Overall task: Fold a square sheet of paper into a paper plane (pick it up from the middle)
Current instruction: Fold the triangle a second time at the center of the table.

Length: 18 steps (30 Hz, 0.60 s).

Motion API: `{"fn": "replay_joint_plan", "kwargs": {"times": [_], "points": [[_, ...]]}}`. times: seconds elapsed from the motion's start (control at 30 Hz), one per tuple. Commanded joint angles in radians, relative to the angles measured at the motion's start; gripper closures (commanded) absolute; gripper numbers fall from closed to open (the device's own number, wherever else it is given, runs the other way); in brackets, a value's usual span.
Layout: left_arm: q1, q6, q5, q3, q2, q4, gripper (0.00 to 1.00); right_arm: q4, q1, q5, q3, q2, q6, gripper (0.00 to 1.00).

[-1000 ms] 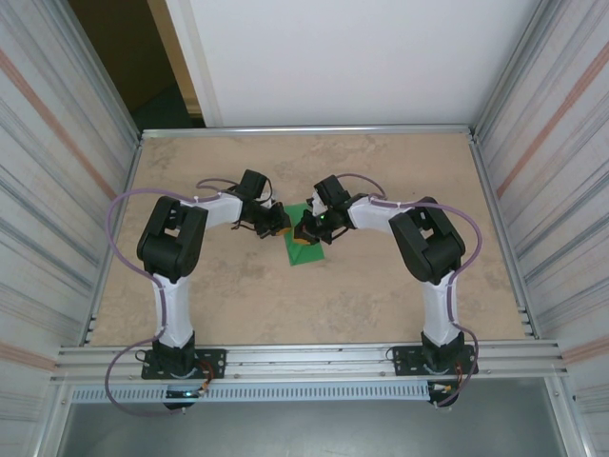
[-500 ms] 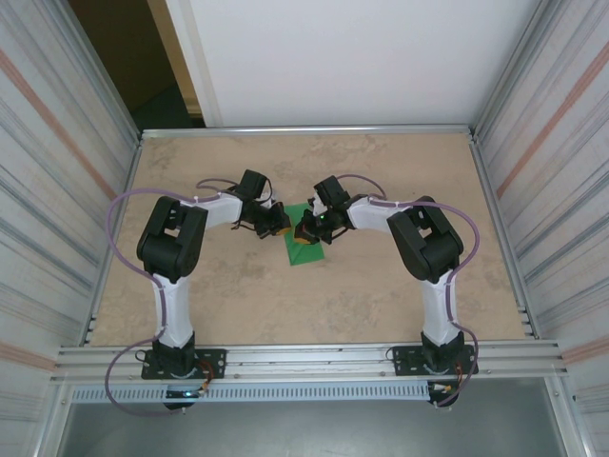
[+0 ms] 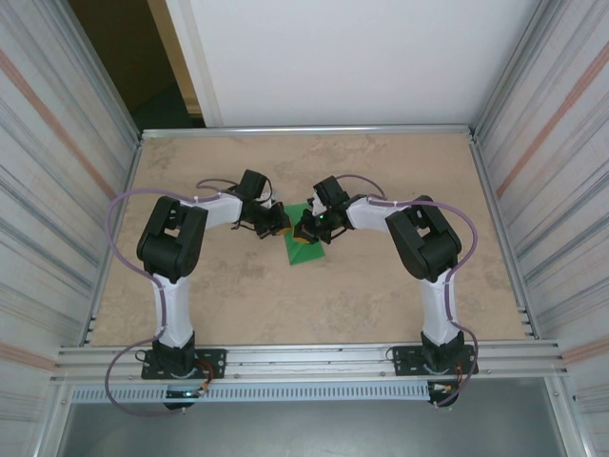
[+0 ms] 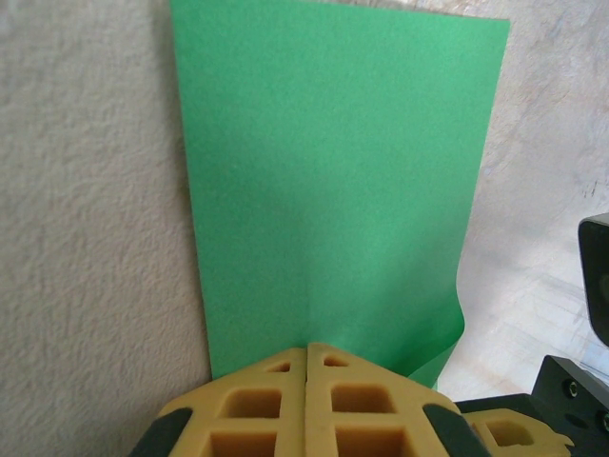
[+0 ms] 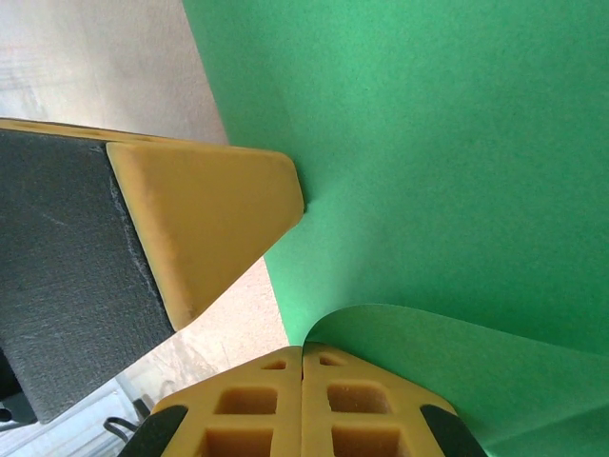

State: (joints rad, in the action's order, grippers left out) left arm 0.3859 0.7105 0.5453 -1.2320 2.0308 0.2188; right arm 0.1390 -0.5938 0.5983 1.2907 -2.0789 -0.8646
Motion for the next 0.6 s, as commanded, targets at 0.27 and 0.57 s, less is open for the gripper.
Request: {"fn": "replay_joint_plan", "kwargs": {"times": [0.27, 0.57], "points": [[-0.001, 0.0, -0.056, 0.028, 0.012, 0.066, 0.98, -0.003, 0.007, -0.015, 0.025, -0.038, -0.024, 1.0], [0.0, 0.0, -0.057, 0.031, 0.012, 0.066, 0.98, 0.001, 0.008, -0.021, 0.024, -0.042, -0.025, 1.0]]}}
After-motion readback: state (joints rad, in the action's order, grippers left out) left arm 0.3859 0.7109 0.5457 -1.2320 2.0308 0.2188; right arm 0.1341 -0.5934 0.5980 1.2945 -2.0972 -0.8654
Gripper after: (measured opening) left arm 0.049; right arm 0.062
